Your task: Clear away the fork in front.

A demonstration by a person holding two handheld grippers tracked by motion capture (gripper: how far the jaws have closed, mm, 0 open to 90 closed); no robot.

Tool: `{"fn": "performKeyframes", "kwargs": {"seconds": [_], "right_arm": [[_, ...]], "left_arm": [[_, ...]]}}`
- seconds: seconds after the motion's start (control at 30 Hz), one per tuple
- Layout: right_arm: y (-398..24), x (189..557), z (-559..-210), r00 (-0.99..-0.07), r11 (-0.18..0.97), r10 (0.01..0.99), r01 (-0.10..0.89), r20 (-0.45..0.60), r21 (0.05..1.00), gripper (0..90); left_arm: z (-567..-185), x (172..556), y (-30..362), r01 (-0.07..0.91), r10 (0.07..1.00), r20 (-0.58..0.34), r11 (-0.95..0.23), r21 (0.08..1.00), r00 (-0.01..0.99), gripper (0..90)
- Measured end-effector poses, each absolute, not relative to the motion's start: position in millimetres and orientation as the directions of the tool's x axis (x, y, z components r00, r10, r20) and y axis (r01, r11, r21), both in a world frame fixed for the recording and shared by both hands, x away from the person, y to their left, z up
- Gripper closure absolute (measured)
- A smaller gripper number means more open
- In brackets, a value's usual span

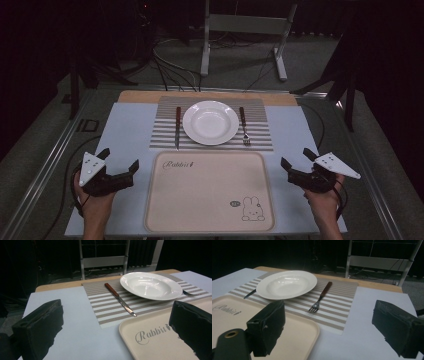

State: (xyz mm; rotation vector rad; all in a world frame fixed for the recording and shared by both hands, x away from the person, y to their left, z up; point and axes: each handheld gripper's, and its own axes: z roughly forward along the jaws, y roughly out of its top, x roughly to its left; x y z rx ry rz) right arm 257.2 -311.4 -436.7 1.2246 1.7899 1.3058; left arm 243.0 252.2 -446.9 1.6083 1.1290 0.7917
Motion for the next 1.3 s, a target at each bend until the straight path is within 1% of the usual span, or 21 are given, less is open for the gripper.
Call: {"fn": "performKeyframes", "kwargs": {"seconds": [0.37,0.67,0.87,1.3], "right_arm": [[-308.6,266.1,-427.7,-0.394,0.099,0.918,0.333,0.043,0.938,11.6],[-303.8,276.4,-421.8,-0.376,0.072,0.924,0.347,0.069,0.935,11.7],[-299.4,282.4,-417.9,-0.375,0.079,0.925,0.351,0.063,0.933,11.7],[-293.5,299.6,-412.3,-0.369,0.085,0.927,0.385,0.069,0.919,11.7]], "left_arm": [[-446.8,242.8,251.7,0.295,0.935,-0.018,-0.093,0.951,0.353,0.0],[-447.0,242.7,250.8,0.299,0.936,-0.016,-0.096,0.95,0.352,0.0],[-447.1,242.8,251.4,0.298,0.936,-0.016,-0.096,0.95,0.352,0.0],[-448.0,242.9,250.9,0.303,0.937,-0.013,-0.1,0.948,0.35,0.0]]}}
